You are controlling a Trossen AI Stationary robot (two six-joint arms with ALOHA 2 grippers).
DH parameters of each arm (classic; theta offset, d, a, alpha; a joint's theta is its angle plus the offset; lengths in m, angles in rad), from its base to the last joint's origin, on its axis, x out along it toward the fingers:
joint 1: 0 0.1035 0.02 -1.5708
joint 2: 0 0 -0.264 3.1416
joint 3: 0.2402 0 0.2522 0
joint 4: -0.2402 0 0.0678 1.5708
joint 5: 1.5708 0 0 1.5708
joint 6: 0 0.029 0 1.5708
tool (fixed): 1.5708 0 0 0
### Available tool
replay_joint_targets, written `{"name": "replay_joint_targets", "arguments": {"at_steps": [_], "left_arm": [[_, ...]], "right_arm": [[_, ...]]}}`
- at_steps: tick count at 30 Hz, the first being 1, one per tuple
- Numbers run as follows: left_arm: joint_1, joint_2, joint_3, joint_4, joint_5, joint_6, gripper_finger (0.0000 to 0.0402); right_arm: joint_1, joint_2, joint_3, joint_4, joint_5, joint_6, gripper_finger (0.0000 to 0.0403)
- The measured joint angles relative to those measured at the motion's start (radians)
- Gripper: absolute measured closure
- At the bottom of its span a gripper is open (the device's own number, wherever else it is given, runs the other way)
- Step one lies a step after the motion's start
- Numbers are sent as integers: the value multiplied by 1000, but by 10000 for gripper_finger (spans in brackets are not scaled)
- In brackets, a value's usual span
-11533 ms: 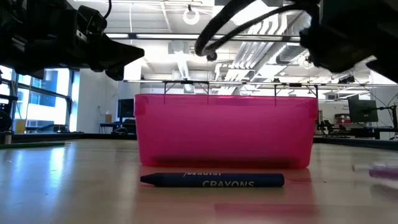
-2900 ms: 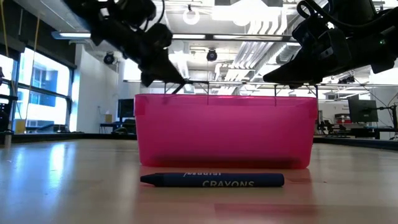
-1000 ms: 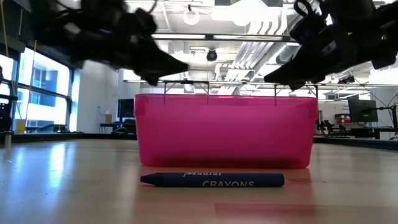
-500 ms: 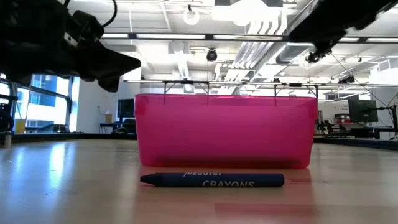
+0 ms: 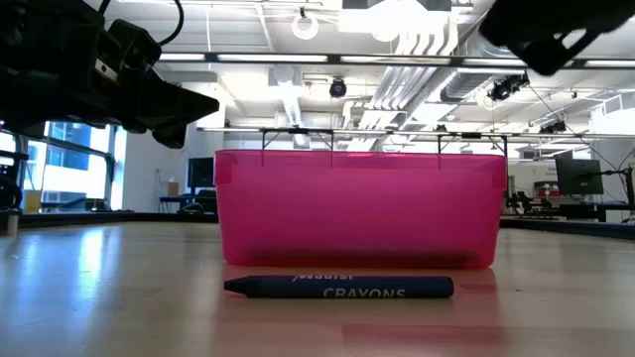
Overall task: Sort crayons/erasers/pens/pencils in bins
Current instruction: Put the blue crayon into the green bin
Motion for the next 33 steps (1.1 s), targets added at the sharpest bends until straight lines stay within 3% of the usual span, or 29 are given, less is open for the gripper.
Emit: {"name": "replay_joint_targets", "arguments": {"at_steps": [12,33], "left_arm": [[0,0,0,0,35,0,402],[0,0,0,-24,86,19,402]], "right_arm": [[-59,258,285,-256,-35,90,290],[-121,301,312,-363,-109,25,284]]}}
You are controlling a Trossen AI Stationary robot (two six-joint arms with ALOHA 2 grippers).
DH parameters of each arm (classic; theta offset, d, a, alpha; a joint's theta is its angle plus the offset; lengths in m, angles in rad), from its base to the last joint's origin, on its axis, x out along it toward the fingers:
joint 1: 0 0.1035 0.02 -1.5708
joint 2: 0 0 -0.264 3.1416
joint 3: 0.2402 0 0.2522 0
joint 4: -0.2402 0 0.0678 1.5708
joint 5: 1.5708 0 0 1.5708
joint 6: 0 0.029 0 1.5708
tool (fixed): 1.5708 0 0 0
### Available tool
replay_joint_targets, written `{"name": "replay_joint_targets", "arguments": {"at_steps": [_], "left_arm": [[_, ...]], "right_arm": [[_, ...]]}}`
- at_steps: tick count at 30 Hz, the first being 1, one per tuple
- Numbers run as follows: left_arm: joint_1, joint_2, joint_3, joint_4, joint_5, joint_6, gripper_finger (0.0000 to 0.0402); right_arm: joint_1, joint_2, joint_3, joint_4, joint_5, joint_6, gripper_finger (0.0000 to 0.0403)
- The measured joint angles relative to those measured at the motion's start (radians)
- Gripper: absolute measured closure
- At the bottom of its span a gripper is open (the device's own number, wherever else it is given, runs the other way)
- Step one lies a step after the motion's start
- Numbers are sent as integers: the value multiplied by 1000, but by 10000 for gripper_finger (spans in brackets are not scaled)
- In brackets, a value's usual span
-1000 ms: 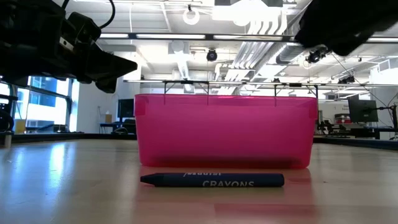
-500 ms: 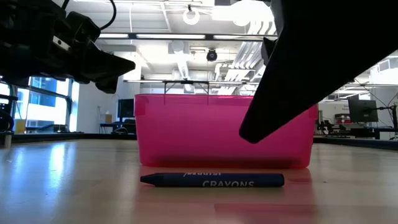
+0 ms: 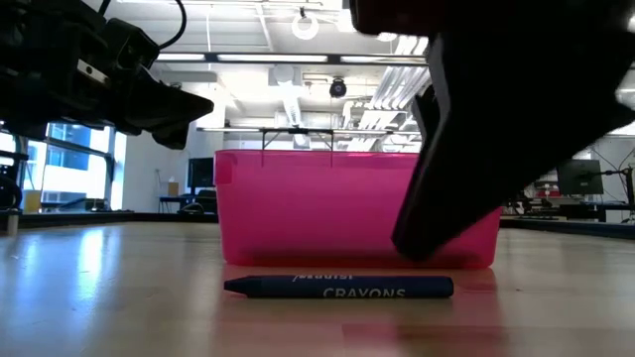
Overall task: Sort crayons/erasers/pens/pencils in bins
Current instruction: Put the blue crayon into the green bin
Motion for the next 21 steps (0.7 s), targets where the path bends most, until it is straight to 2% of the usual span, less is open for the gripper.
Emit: {"name": "replay_joint_targets", "arguments": {"at_steps": [11,21], "left_arm": [[0,0,0,0,7,0,402],[0,0,0,0,6,0,402]], "right_arm": [[1,48,1,28,-29,-12,291],[1,52,1,32,-41,-33,375]]}}
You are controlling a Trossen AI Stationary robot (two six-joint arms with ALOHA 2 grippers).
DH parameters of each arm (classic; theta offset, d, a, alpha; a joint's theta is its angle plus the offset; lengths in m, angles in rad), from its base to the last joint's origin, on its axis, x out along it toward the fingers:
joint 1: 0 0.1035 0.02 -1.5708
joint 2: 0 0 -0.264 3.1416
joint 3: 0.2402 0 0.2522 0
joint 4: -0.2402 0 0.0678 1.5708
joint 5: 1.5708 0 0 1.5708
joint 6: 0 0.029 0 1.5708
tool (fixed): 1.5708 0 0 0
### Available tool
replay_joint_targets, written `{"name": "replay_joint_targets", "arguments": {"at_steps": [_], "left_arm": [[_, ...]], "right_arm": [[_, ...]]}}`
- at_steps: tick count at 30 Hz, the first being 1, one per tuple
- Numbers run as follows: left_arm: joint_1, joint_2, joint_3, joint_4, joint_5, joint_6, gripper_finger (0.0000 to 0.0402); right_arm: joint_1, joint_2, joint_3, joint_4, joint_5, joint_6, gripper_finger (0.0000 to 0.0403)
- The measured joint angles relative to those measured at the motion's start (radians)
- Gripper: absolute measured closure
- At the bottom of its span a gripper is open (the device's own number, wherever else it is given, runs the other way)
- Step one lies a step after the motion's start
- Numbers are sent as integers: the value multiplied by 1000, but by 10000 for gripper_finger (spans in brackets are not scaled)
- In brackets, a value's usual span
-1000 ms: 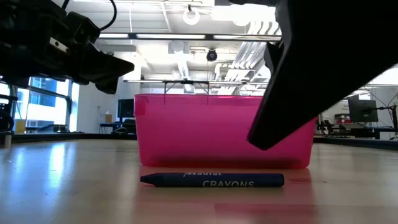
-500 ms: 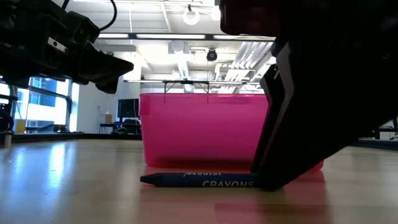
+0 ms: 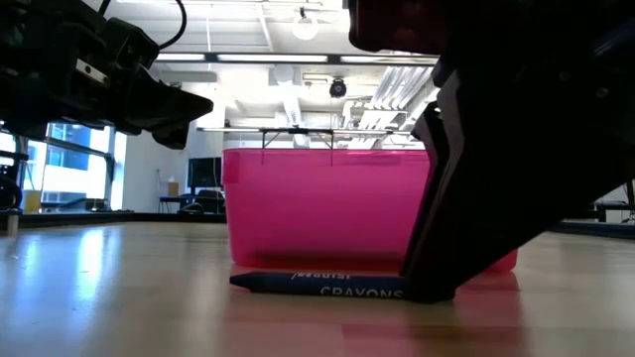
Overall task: Sort crayons/erasers/pens/pencils in bins
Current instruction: Put the blue crayon into the green bin
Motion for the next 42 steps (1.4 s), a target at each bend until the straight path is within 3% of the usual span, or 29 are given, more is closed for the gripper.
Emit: {"name": "replay_joint_targets", "arguments": {"at_steps": [9,20,34,42], "left_arm": [[2,0,0,0,-10,0,402],[2,0,0,0,-14,0,402],[2,0,0,0,-14,8,402],[2,0,0,1,-14,8,402]], "right_arm": [[-2,4,35,-18,-13,-64,389],[-2,9,217,-143,-30,-141,389],[-51,3,605,-746,70,-223,391],[-189,-116,517,-751,73,-410,399]]}}
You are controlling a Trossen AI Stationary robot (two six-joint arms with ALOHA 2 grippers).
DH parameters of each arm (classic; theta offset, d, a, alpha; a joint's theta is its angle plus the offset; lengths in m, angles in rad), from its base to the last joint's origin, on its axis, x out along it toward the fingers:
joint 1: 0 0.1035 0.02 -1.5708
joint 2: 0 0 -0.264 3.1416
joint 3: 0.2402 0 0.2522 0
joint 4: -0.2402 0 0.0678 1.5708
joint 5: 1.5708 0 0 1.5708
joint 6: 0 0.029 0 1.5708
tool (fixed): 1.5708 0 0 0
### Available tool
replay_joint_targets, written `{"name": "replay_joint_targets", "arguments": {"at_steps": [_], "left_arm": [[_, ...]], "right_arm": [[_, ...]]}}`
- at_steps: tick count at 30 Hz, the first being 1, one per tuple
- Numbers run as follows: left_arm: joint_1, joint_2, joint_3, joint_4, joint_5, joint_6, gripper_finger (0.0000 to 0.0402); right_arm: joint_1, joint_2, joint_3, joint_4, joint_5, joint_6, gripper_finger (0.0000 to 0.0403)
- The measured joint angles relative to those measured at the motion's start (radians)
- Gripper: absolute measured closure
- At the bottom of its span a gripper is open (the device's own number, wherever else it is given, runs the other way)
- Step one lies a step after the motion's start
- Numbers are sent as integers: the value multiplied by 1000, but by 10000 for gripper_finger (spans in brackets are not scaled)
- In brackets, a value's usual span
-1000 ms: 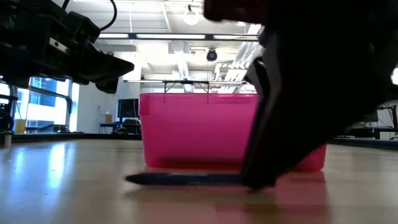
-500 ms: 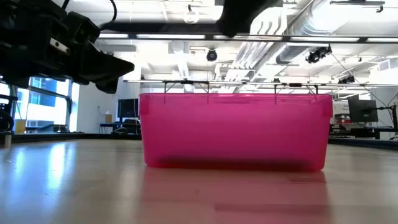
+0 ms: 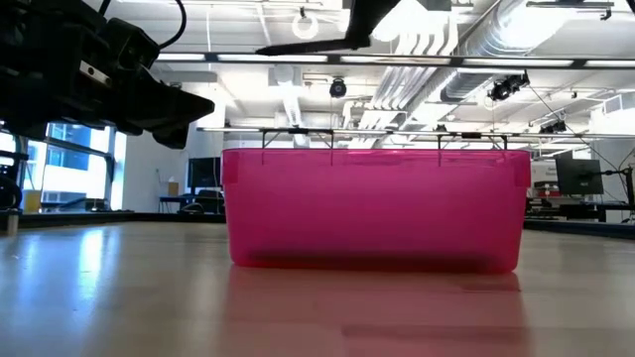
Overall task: Sort crayons/erasers/pens/pencils in bins
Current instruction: Put the blue crayon into the green bin
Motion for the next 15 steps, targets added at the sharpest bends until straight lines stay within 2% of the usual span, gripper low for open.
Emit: {"name": "replay_joint_targets", "arguments": {"at_steps": [8,15], "left_arm": [[0,0,0,1,3,0,402],[0,0,0,6,3,-6,402]], "right_arm": [[-224,-234,-308,259,-101,-206,399],[-491,-392,-546,471,-206,-338,399]]}}
